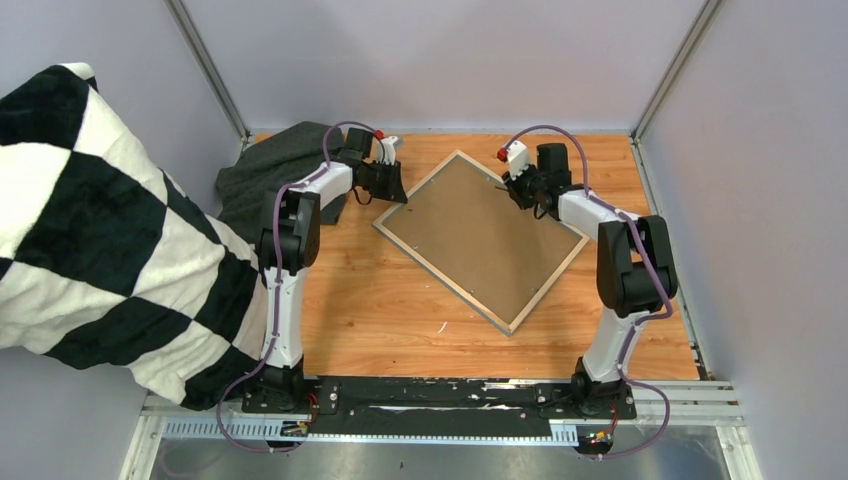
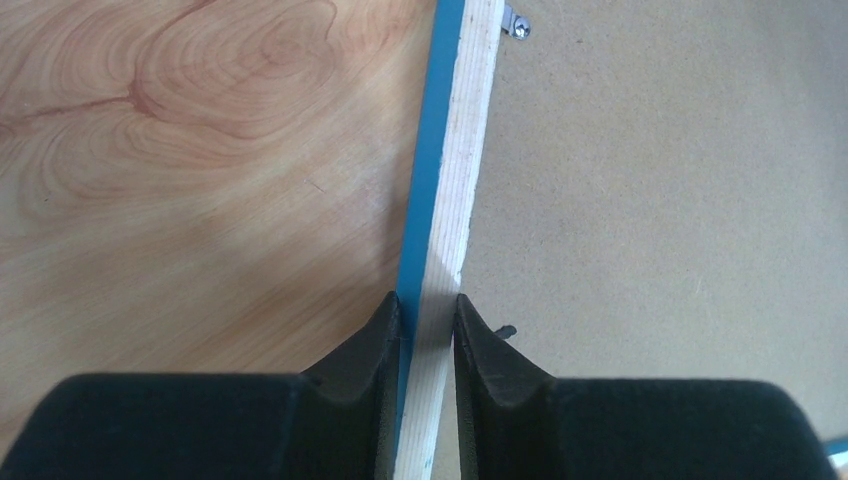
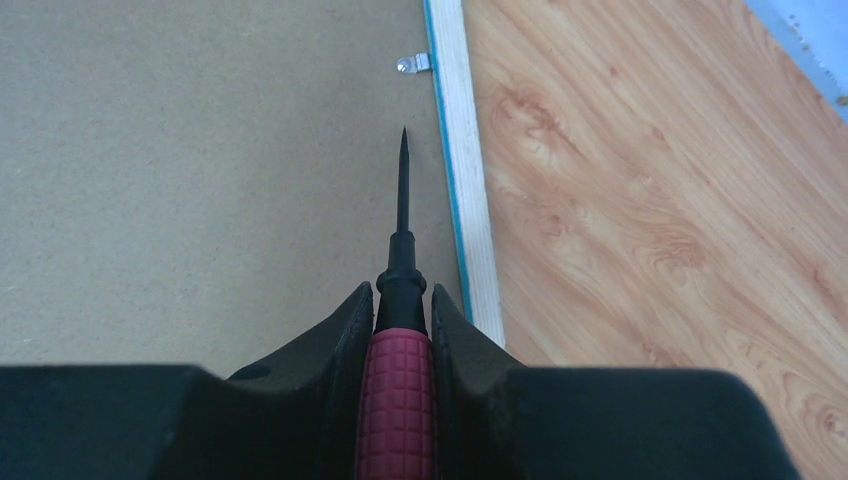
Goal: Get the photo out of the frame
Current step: Adjust the photo frame at the center of the board.
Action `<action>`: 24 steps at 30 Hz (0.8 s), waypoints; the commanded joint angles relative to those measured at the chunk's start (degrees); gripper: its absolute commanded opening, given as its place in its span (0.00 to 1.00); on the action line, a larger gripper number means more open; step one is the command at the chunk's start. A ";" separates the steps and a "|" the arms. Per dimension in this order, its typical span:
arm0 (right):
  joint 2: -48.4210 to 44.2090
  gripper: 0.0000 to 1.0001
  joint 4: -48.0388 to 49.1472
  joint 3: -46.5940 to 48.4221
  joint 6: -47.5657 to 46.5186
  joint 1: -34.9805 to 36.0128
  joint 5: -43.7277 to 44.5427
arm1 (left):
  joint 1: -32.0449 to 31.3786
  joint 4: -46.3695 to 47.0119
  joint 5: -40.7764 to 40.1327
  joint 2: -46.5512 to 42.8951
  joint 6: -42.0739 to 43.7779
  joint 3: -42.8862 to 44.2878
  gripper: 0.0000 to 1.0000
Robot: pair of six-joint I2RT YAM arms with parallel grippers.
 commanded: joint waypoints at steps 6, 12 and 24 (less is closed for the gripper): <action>3.34 0.00 2.43 3.87 -0.49 -0.66 2.41 | 0.16 -12.95 1.87 5.17 1.91 0.48 0.00; 4.47 0.00 2.23 4.09 -0.45 -0.52 1.63 | 0.14 -13.54 1.94 2.56 2.93 -4.37 0.00; 2.30 0.00 1.65 0.46 -4.62 -0.57 -3.39 | -3.11 -16.08 1.53 -2.68 9.80 -14.11 0.00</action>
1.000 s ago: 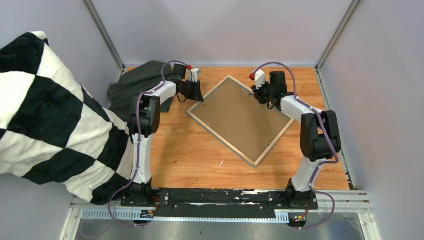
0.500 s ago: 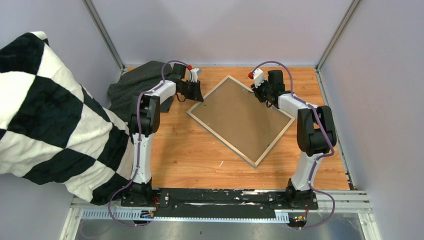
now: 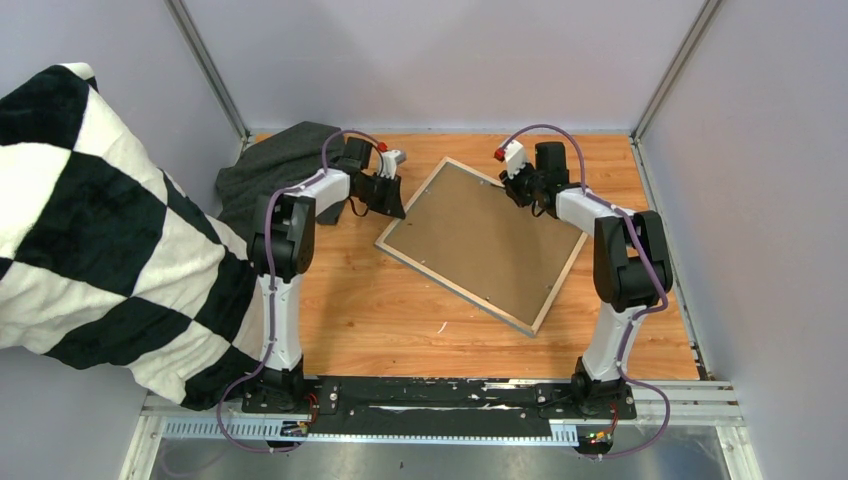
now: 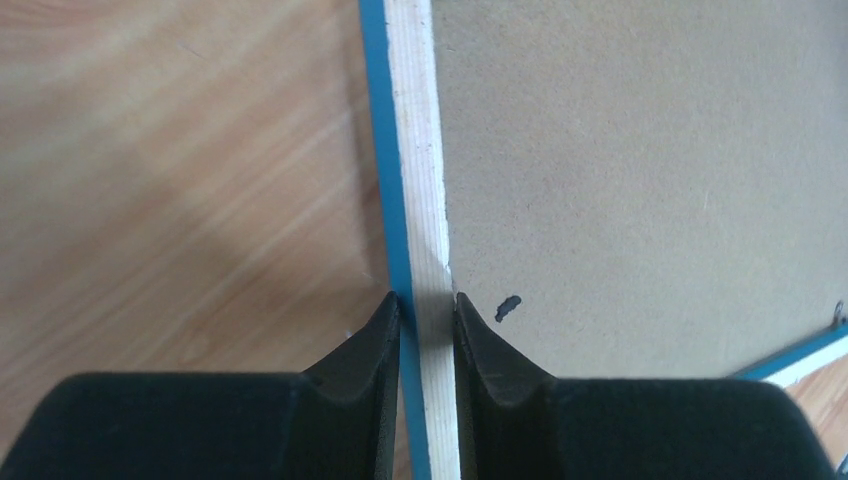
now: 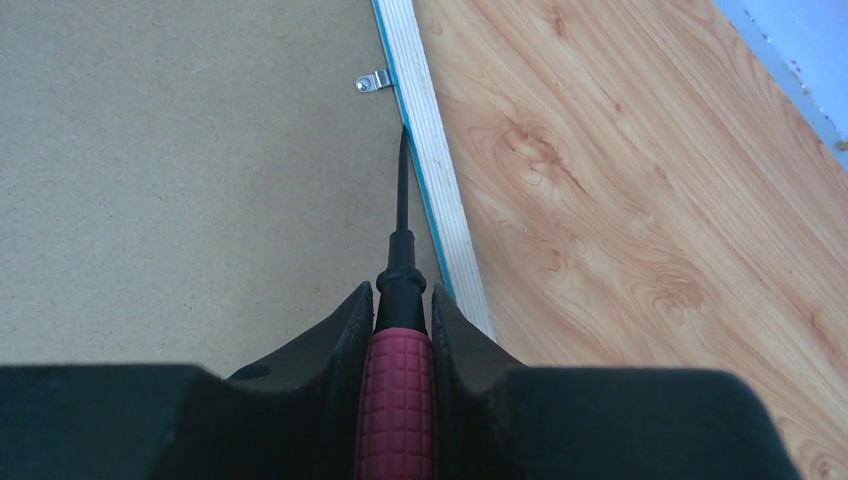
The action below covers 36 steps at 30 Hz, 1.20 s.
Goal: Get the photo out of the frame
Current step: Adjust the photo frame at the center of the board.
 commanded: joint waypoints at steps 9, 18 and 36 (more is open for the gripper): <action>-4.50 0.00 0.83 -4.37 -4.58 -0.49 -7.03 | -2.11 -12.71 1.27 -1.32 3.77 -3.41 0.25; -6.38 0.00 1.69 -5.40 -3.78 -0.14 -8.51 | -2.02 -11.77 -1.69 6.42 -4.69 16.76 0.38; -6.11 0.00 2.06 -5.94 -3.84 0.66 -8.02 | -4.01 -9.62 -7.48 19.46 -11.51 34.66 0.40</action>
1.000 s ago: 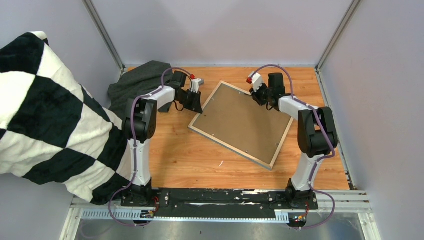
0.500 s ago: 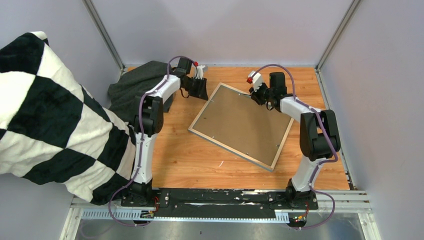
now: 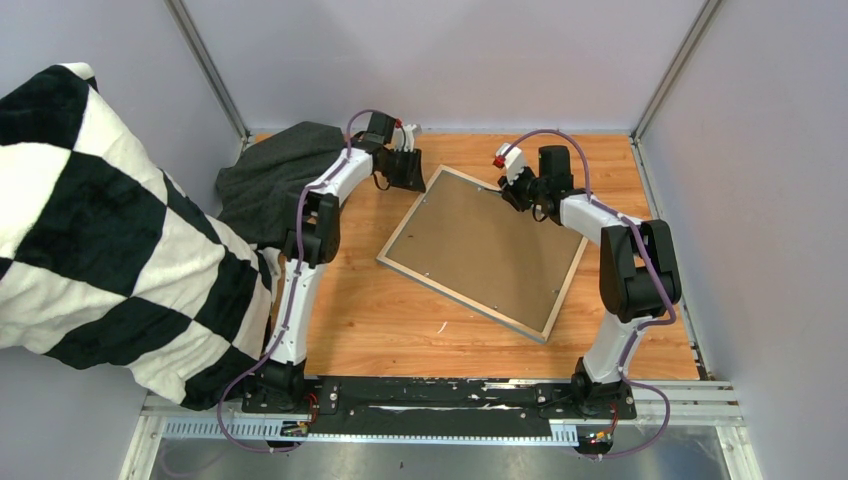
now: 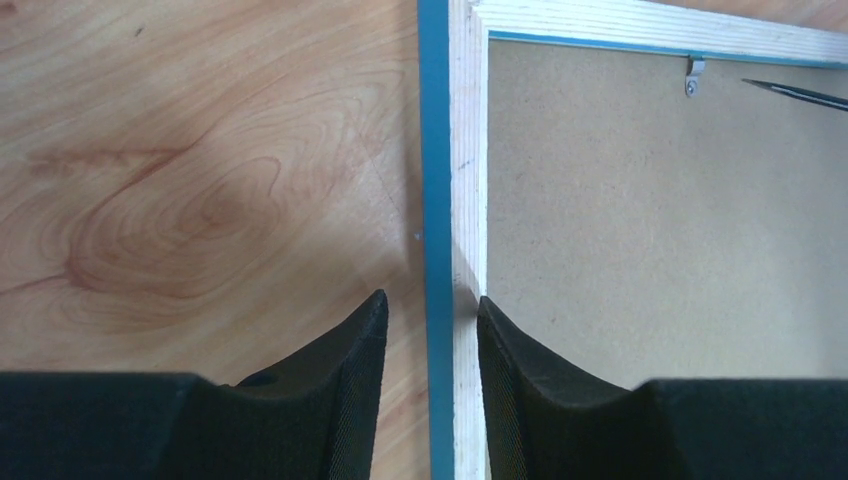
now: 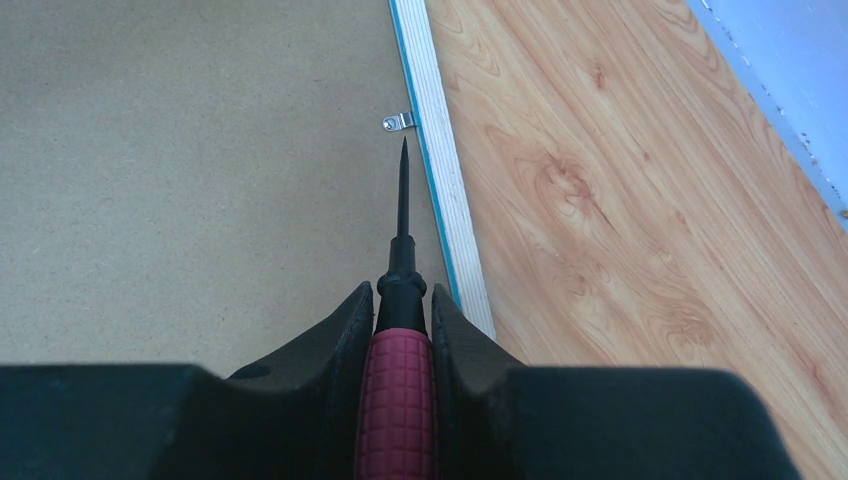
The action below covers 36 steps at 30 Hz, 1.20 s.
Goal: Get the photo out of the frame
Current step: Adjust the photo frame at the center of the board.
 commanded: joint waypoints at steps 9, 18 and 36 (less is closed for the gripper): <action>-0.85 0.00 0.64 -0.95 -0.24 0.50 0.33 | -1.77 3.09 -1.37 4.19 -2.44 1.26 0.40; -1.07 0.00 0.57 -0.69 -0.28 0.53 0.89 | -2.12 0.86 -8.20 4.78 -0.41 1.28 0.25; -7.49 0.00 -1.93 -3.81 -2.48 0.32 -1.89 | -2.39 -1.04 -5.76 -8.47 6.90 -24.74 0.00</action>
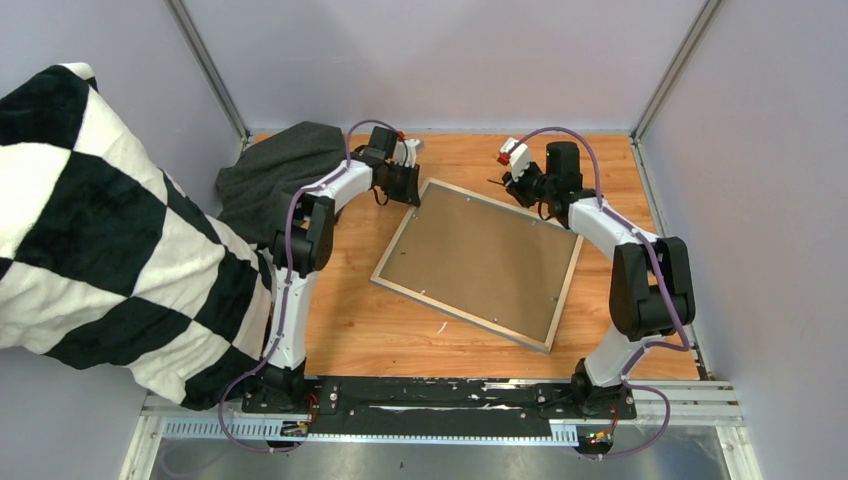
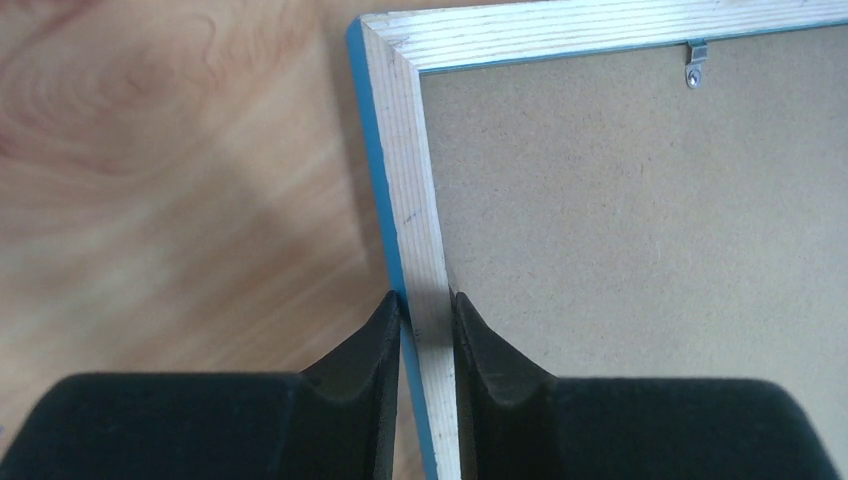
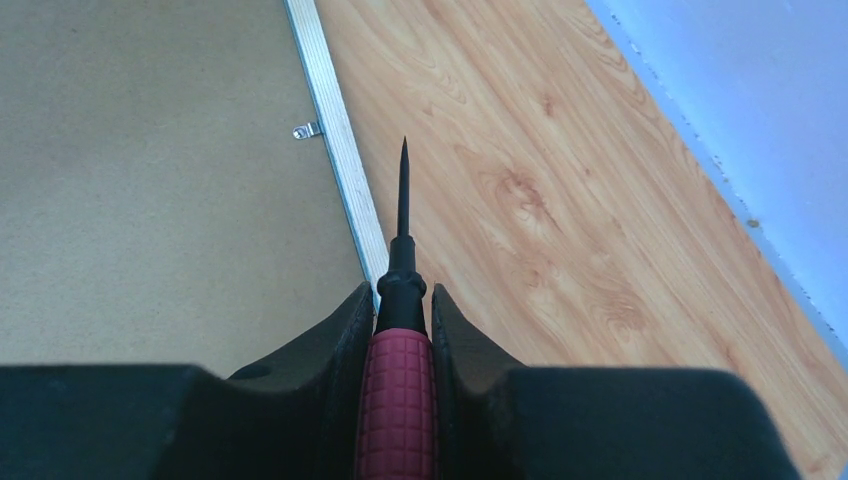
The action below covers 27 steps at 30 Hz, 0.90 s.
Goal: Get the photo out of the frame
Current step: Adjust the photo frame at the center of the board, then release the photo frame item from the photo frame.
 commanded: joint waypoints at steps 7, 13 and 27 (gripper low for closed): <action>-0.09 0.00 2.19 -4.61 -2.09 0.25 -8.69 | -0.14 -9.18 4.90 1.61 6.88 -7.83 0.00; 0.39 0.00 2.82 -5.46 -3.05 0.57 -8.30 | -0.14 -9.03 5.28 1.78 6.22 -8.33 0.00; 2.87 0.00 2.72 -5.43 -4.81 2.84 -2.76 | -0.16 -5.58 4.81 0.36 5.19 -11.67 0.00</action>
